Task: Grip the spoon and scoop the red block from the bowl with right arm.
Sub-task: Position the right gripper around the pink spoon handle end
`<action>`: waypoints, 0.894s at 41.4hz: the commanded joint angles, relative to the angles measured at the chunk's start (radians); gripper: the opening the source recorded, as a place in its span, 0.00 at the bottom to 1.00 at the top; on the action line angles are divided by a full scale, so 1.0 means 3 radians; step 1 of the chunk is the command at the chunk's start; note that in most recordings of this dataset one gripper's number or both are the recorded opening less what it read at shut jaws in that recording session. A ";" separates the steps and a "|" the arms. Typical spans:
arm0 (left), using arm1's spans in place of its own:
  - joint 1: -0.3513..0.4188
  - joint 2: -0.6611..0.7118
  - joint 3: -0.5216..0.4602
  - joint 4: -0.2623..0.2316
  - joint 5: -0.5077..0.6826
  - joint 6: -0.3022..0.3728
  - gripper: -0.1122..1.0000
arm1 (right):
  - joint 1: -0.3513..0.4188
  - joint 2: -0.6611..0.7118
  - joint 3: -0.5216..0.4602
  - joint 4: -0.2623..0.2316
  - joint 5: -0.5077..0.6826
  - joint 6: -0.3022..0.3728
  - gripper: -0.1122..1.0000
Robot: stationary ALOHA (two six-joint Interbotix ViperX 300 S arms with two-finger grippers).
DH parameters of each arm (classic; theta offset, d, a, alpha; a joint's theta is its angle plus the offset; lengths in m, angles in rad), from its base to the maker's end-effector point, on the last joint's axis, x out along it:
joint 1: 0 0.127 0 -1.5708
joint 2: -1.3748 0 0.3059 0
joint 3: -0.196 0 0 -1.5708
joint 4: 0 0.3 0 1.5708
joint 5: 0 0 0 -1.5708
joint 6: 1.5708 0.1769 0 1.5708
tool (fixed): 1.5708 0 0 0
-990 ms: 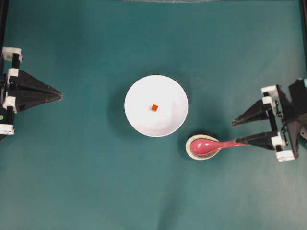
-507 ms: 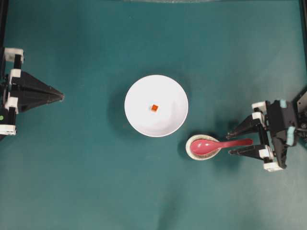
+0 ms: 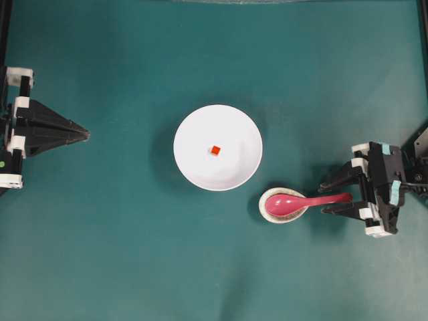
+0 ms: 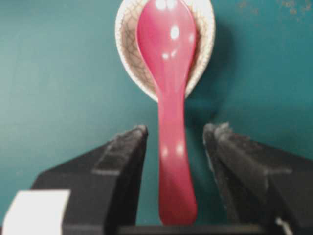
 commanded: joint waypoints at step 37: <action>-0.0005 0.0026 -0.0046 0.0020 -0.0010 0.0010 0.10 | 0.0005 -0.0010 0.0056 -0.0031 -0.0184 -0.0363 0.60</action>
